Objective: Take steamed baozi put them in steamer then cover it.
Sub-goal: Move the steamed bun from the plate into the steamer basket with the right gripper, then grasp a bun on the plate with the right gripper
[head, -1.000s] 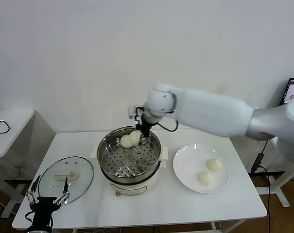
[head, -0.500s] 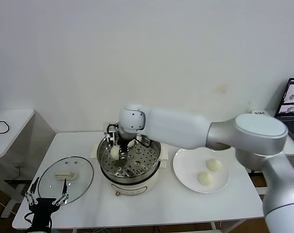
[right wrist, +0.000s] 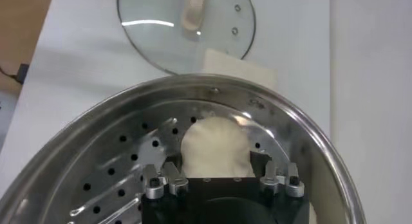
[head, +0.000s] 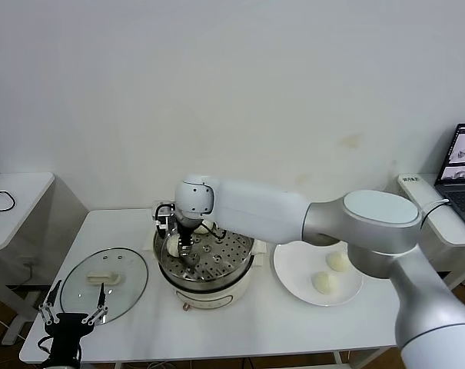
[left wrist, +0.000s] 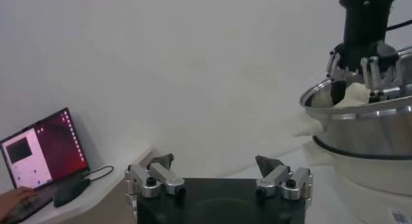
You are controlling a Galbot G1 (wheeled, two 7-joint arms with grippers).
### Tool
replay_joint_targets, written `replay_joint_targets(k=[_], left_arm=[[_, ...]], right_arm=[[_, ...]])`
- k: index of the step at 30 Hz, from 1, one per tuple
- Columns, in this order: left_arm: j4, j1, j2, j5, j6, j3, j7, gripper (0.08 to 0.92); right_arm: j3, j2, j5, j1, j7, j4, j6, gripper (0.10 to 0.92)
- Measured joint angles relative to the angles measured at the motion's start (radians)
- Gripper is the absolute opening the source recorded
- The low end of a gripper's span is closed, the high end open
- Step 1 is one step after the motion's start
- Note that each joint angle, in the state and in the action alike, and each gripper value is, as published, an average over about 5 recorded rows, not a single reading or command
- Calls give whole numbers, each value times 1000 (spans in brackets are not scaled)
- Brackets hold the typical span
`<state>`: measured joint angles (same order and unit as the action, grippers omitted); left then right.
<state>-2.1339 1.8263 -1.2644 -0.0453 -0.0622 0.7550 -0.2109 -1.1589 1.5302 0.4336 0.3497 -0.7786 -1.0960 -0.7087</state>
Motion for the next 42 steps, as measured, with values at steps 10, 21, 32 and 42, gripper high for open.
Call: replay_joint_targets(k=[10, 21, 32, 42], left_arm=[[-9, 9, 1, 0, 0, 7, -5, 823], [-26, 6, 3, 0, -1, -7, -4, 823], [-28, 10, 10, -6, -9, -20, -5, 823], [-32, 11, 6, -16, -10, -23, -7, 823]], right_arm=[[-16, -78, 2, 88, -76, -79, 16, 823], [-79, -379, -61, 237, -231, -321, 102, 823], [-43, -764, -222, 183, -329, -511, 208, 823], [123, -964, -380, -75, -340, -556, 263, 823]])
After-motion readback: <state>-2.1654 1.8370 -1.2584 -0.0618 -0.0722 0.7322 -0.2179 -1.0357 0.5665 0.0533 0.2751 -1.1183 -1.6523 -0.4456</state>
